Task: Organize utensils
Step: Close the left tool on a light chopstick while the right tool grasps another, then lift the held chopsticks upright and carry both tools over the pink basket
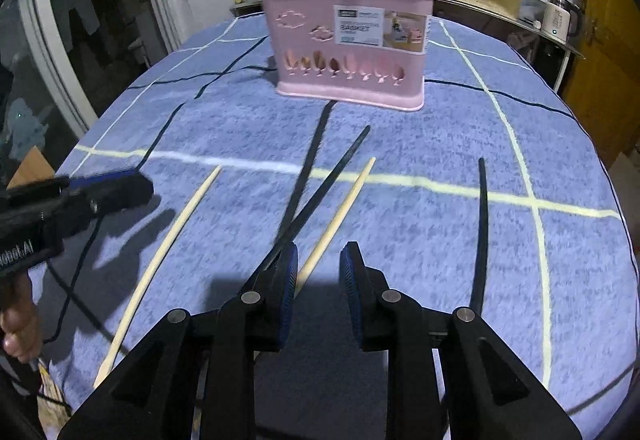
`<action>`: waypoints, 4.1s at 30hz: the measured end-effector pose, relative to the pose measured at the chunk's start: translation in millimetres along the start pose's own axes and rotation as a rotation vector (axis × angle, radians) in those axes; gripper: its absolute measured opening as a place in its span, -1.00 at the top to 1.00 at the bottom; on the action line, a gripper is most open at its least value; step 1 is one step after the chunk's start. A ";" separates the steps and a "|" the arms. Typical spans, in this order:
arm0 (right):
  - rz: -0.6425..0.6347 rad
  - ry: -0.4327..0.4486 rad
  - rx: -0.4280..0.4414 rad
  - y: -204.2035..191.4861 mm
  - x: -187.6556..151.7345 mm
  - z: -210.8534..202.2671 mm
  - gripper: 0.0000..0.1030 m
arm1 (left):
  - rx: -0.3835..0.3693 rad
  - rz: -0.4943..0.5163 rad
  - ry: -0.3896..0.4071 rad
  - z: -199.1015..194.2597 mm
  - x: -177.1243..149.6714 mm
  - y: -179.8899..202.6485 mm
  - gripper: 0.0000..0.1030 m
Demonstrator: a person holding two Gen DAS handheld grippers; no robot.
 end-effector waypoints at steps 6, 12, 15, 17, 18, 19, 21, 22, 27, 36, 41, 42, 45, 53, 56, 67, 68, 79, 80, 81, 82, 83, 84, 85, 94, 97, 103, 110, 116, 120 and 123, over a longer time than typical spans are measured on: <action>-0.043 -0.029 0.023 7.9 12.2 4.7 0.62 | -0.013 0.019 -0.063 27.3 1.5 10.6 0.64; -0.086 -0.049 0.050 14.4 20.1 7.8 0.70 | 0.022 0.061 -0.062 37.2 2.4 15.8 0.65; -0.088 -0.055 0.069 18.2 25.1 10.1 0.71 | 0.049 0.077 -0.064 39.8 5.3 13.0 0.86; -0.085 -0.055 0.072 19.5 29.0 12.2 0.71 | 0.042 0.077 -0.065 41.7 8.7 10.2 0.86; -0.078 -0.055 0.067 20.9 31.9 13.4 0.71 | 0.043 0.076 -0.069 43.1 10.4 8.1 0.86; -0.072 -0.055 0.062 21.7 34.3 14.7 0.71 | 0.050 0.078 -0.072 44.6 12.4 5.8 0.87; -0.069 -0.062 0.052 20.8 39.3 18.4 0.71 | 0.058 0.086 -0.077 47.6 16.5 2.2 0.87; -0.072 -0.064 0.046 19.7 41.4 20.0 0.71 | 0.066 0.088 -0.080 49.6 18.8 0.3 0.87; -0.052 -0.066 0.018 20.5 51.6 27.8 0.71 | 0.090 0.091 -0.091 54.4 24.8 -7.6 0.87; -0.030 -0.050 -0.003 17.6 60.2 35.8 0.76 | 0.100 0.100 -0.096 55.3 24.3 -5.8 0.86; -0.031 -0.052 -0.009 16.1 61.0 37.1 0.79 | 0.146 0.152 -0.126 61.3 29.1 5.2 0.80; -0.031 -0.054 -0.008 15.9 61.2 37.3 0.80 | 0.151 0.159 -0.129 62.3 30.1 6.0 0.80; -0.021 -0.059 -0.004 16.2 62.7 38.0 0.87 | 0.159 0.169 -0.136 64.8 33.2 6.9 0.80; -0.011 -0.045 0.050 17.9 62.7 23.3 0.91 | 0.121 0.130 -0.135 59.1 40.2 -1.8 0.89; -0.012 -0.025 0.073 16.8 65.9 11.8 0.91 | 0.110 0.120 -0.102 46.1 47.7 -3.2 0.89; -0.019 0.090 0.142 7.5 87.6 -39.9 0.91 | 0.101 0.116 0.024 -13.0 82.7 -4.7 0.90; -0.020 0.100 0.146 7.0 89.5 -44.2 0.91 | 0.100 0.116 0.033 -17.4 85.5 -2.7 0.90; -0.031 0.216 0.175 -1.6 104.0 -89.1 0.91 | 0.107 0.125 0.147 -69.9 114.9 1.3 0.90; -0.031 0.223 0.178 -1.7 104.3 -92.2 0.91 | 0.107 0.126 0.152 -72.5 115.8 1.9 0.90; -0.031 0.230 0.181 -1.4 104.6 -94.8 0.91 | 0.106 0.127 0.158 -75.1 116.9 2.8 0.90; -0.031 0.236 0.183 -1.4 104.4 -97.0 0.91 | 0.106 0.129 0.162 -77.5 117.6 3.9 0.90; -0.032 0.241 0.185 -1.7 104.2 -98.6 0.91 | 0.106 0.130 0.165 -78.8 116.8 4.3 0.90; -0.032 0.244 0.187 -1.5 103.5 -100.1 0.91 | 0.105 0.132 0.168 -80.6 116.2 5.6 0.90; -0.034 0.246 0.188 -1.7 102.7 -100.9 0.91 | 0.104 0.133 0.169 -81.4 115.7 6.6 0.90; -0.047 0.251 0.190 1.7 90.9 -109.9 0.91 | 0.089 0.144 0.167 -85.6 108.9 16.0 0.90; -0.053 0.257 0.186 2.8 89.8 -113.6 0.91 | 0.095 0.158 0.163 -88.8 106.9 20.4 0.90; -0.059 0.281 0.195 0.7 91.9 -123.5 0.91 | 0.093 0.160 0.172 -95.8 112.4 22.1 0.90; -0.057 0.333 0.220 -6.7 109.2 -136.3 0.91 | 0.089 0.166 0.206 -106.2 134.5 23.9 0.90; -0.068 0.377 0.247 -19.5 128.8 -143.0 0.91 | 0.092 0.173 0.248 -118.6 165.7 23.1 0.90; -0.064 0.412 0.271 -26.2 144.1 -148.8 0.91 | 0.098 0.182 0.288 -130.2 188.9 23.8 0.90; -0.060 0.445 0.289 -31.2 156.7 -154.9 0.91 | 0.107 0.185 0.321 -138.2 205.2 22.1 0.90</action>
Point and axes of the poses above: each gripper's, at about its wrist camera, not at the fingertips, and z roughly the way its jaws point, y to its right, x to its top, the point moved 4 cm from there along z, roughly the way its jaws point, and after that the axes turned 14 degrees about z, right-handed, at the moved point
